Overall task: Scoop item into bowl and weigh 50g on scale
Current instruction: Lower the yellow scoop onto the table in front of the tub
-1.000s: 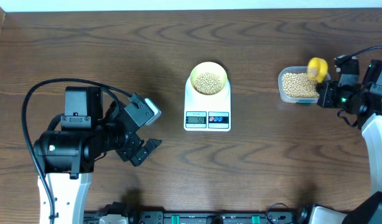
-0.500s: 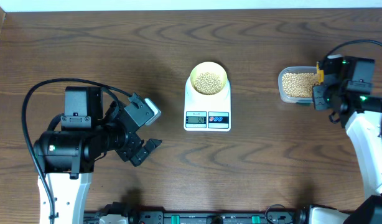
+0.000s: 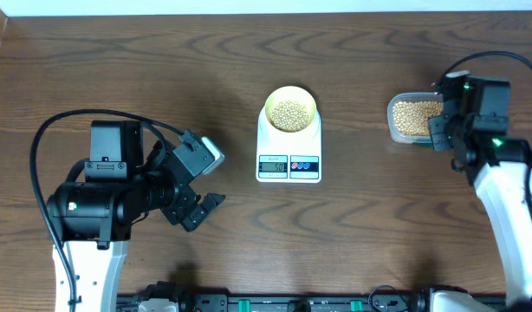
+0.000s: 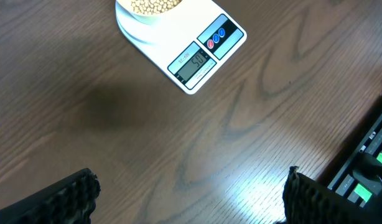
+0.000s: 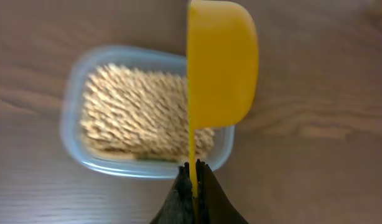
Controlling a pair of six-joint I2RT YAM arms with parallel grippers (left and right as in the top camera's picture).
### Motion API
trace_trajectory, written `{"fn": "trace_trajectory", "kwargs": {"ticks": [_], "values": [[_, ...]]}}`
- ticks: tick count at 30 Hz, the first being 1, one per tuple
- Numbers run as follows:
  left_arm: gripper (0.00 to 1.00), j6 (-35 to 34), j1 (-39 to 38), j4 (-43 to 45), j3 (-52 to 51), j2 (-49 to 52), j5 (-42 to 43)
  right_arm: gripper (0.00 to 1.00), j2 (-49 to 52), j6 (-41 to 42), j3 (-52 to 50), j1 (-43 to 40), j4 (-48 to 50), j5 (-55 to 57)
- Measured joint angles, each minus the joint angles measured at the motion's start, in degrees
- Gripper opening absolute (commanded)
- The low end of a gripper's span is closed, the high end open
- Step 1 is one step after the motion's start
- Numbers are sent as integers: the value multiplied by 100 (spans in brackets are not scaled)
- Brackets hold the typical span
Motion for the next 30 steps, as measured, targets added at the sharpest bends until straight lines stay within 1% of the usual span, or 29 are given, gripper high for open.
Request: {"fn": "trace_trajectory", "kwargs": {"ticks": [4, 6, 8, 10, 13, 15, 18, 22, 26, 28, 30], "values": [[96, 0, 0, 2, 0, 0, 0, 1, -778, 258, 46, -343, -398, -1023], [96, 0, 0, 2, 0, 0, 0, 1, -1051, 352, 109, -616, -929, -1670], [96, 0, 0, 2, 0, 0, 0, 1, -1139, 391, 146, -868, -1644, -2262], [96, 0, 0, -2, 0, 0, 0, 1, -1097, 435, 114, -1152, -2575, -3104], [96, 0, 0, 4, 0, 0, 0, 1, -1019, 448, -61, -1207, -3517, -3875], [96, 0, 0, 0, 0, 0, -2, 1, -1010, 450, -299, -1207, -3799, -4151], [96, 0, 0, 2, -2, 0, 0, 1, -1001, 448, -892, -1207, -3912, -4513], [96, 0, 0, 0, -2, 0, 0, 1, -975, 452, -1827, -1207, -3626, -5147], [96, 0, 0, 0, 0, 0, 0, 2, -968, 457, -2498, -1207, -3305, -5556], [96, 0, 0, 2, 0, 0, 0, 6, -968, 474, -2688, -1207, -3211, -5648], [96, 0, 0, 4, 0, 0, 0, 15, -968, 496, -2800, -1207, -3150, -5711]]}}
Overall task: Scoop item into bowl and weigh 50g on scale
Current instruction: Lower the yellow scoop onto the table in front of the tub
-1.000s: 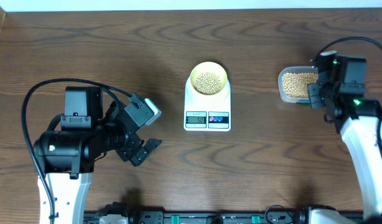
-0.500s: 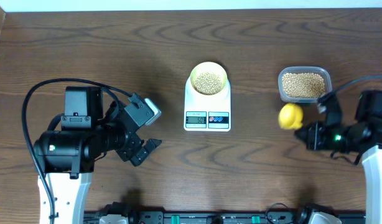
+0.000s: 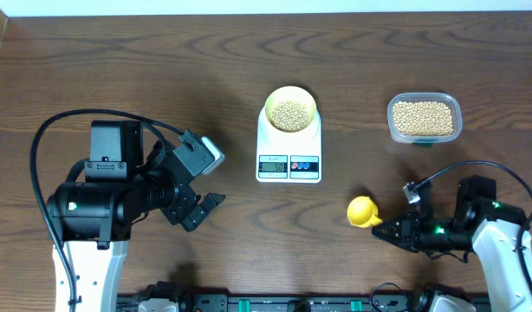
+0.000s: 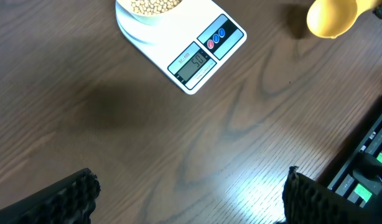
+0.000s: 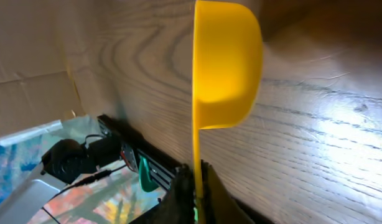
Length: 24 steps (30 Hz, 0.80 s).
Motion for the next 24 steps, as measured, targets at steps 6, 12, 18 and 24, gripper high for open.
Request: {"fn": "trace_trajectory", "kwargs": {"ticks": [6, 12, 18, 24], "values": [[96, 0, 0, -2, 0, 0, 0, 9, -2, 197, -76, 0, 466, 140], [96, -2, 0, -2, -2, 0, 0, 10, -2, 802, -79, 0, 1222, 177], [96, 0, 0, -2, 0, 0, 0, 8, -2, 1202, -111, 0, 1720, 186], [96, 0, 0, -2, -2, 0, 0, 11, -2, 1775, -396, 0, 2352, 188]]}}
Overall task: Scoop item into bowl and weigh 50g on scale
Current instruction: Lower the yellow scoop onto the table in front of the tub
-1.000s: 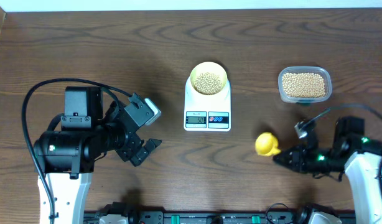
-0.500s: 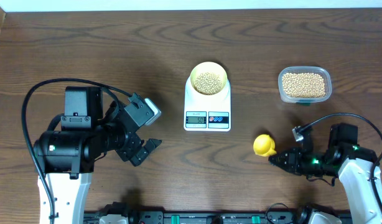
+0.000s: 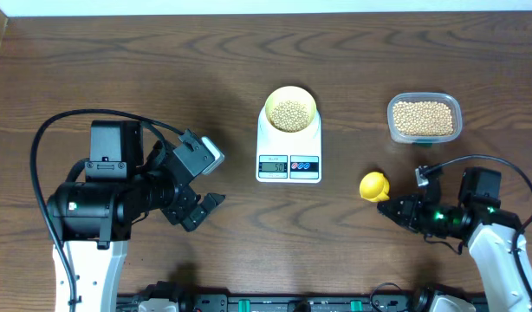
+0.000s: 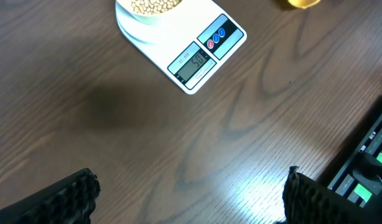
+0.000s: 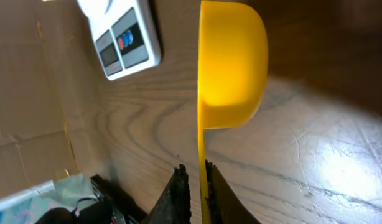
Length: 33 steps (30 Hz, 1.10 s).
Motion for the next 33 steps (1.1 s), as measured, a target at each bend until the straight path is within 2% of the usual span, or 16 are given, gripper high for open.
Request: {"fn": "trace_trajectory", "kwargs": {"ticks": [5, 7, 11, 16, 18, 21, 27, 33], "values": [[96, 0, 0, 0, 2, 0, 0, 15, 0, 203, -306, 0, 2, -2], [96, 0, 0, 0, 2, 0, 0, 24, 0, 234, -345, 0, 0, 0], [96, 0, 0, 0, 2, 0, -2, 33, 0, 297, -350, 0, 59, 42], [96, 0, 0, 0, 2, 0, 0, 54, 0, 328, -352, 0, 254, 597], [96, 0, 0, 0, 2, 0, 0, 66, 0, 334, -356, 0, 479, 866], [96, 0, 0, 0, 2, 0, 0, 99, 0, 348, -356, 0, 870, 1211], [96, 0, 0, 0, 2, 0, 0, 99, 0, 350, -358, 0, 1462, 1690], [96, 0, 0, 0, 2, 0, 0, 99, 0, 350, -339, 0, 1438, 2304]]}}
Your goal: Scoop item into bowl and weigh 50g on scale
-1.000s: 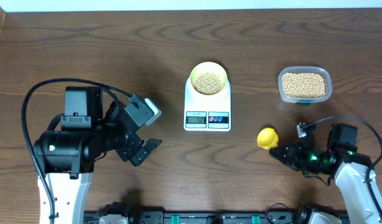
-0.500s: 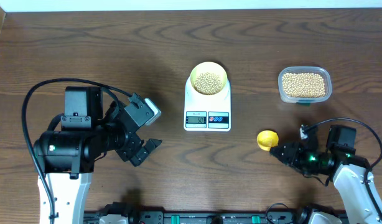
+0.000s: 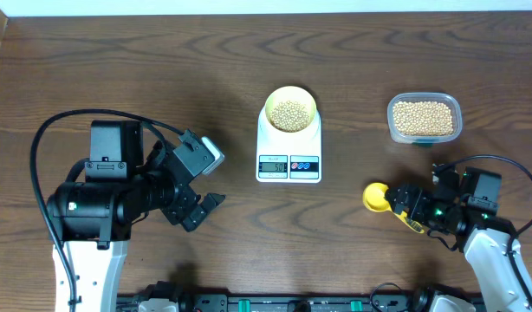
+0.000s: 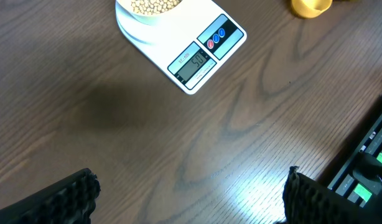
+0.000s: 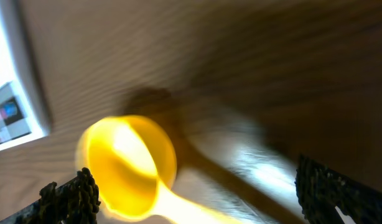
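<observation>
The white scale carries a cream bowl of beans, and in the left wrist view its display reads about 50. The yellow scoop lies on the table to the right of the scale, its cup facing up. My right gripper is open, its fingers wide on either side of the scoop's handle. The view is blurred, and I cannot tell whether they touch it. My left gripper is open and holds nothing, over bare table at the left.
A clear tub of beans stands at the back right, behind the right arm. Black rails and cables run along the table's front edge.
My right gripper was shut on the scoop's handle, holding the scoop on edge just over the table. It is now open, and the scoop lies cup up on the wood. The left arm is unchanged.
First my right gripper held the scoop over the tub of beans. Then it held the scoop low over the front of the table, right of the scale. By now it has let go there. The scale read about 50 throughout, and the left arm stayed still.
</observation>
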Controlling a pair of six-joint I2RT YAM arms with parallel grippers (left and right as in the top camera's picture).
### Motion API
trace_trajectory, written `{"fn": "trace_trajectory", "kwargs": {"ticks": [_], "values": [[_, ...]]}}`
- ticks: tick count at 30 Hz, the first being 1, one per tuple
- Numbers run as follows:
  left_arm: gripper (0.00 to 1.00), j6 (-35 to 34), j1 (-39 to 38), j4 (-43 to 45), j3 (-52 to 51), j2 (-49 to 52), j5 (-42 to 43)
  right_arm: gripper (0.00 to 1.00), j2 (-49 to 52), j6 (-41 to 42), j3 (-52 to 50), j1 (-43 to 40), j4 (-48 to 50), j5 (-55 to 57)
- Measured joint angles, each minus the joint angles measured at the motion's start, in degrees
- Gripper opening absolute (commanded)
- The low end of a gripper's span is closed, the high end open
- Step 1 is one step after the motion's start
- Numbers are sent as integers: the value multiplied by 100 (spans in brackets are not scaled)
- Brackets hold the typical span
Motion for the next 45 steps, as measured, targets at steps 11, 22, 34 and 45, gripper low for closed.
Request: {"fn": "trace_trajectory", "kwargs": {"ticks": [11, 22, 34, 45], "values": [[96, 0, 0, 0, 0, 0, 0, 99, 0, 0, 918, 407, -111, 1198], [96, 0, 0, 0, 0, 0, 0, 99, -2, 199, 2033, 750, -107, -9], [96, 0, 0, 0, 0, 0, 0, 99, -525, 758, 2776, 750, 955, -1082], [96, 0, 0, -2, 0, 0, 0, 99, -540, 1624, 2793, 750, 1950, -1132]]}}
